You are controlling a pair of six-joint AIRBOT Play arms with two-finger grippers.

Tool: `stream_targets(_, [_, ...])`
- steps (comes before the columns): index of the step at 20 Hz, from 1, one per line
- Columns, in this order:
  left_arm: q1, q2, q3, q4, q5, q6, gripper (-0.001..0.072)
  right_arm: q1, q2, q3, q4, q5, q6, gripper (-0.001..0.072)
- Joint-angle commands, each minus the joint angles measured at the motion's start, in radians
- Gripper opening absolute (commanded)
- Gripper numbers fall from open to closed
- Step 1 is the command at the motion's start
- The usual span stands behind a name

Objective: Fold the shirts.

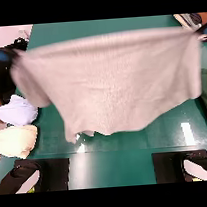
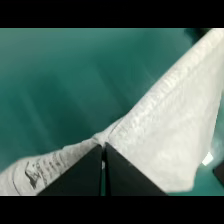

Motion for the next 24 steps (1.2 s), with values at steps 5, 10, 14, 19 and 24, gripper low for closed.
stream_targets(5, [0.000, -0.262, -0.511, -0.017, 0.431, 0.115, 0.0025, 0.000, -0.378, -0.227, -0.031, -0.145, -0.040, 0.0012])
stream_targets(10, [0.001, -0.526, -0.418, -0.066, 0.690, 0.198, 0.0026, 0.000, -0.460, -0.226, -0.030, -0.303, -0.040, 0.0012])
stream_targets(14, [0.001, -0.592, -0.335, -0.064, 0.689, 0.198, 0.0325, 0.000, -0.457, -0.225, -0.029, -0.329, -0.040, 0.0013])
stream_targets(19, [0.077, -0.586, -0.190, -0.028, 0.389, 0.197, 0.0553, -0.007, -0.443, -0.225, -0.029, -0.283, -0.041, 0.0187])
stream_targets(24, [0.164, -0.573, -0.227, -0.030, 0.131, 0.194, 0.0552, -0.077, -0.350, -0.255, -0.030, -0.150, -0.085, 0.0410])
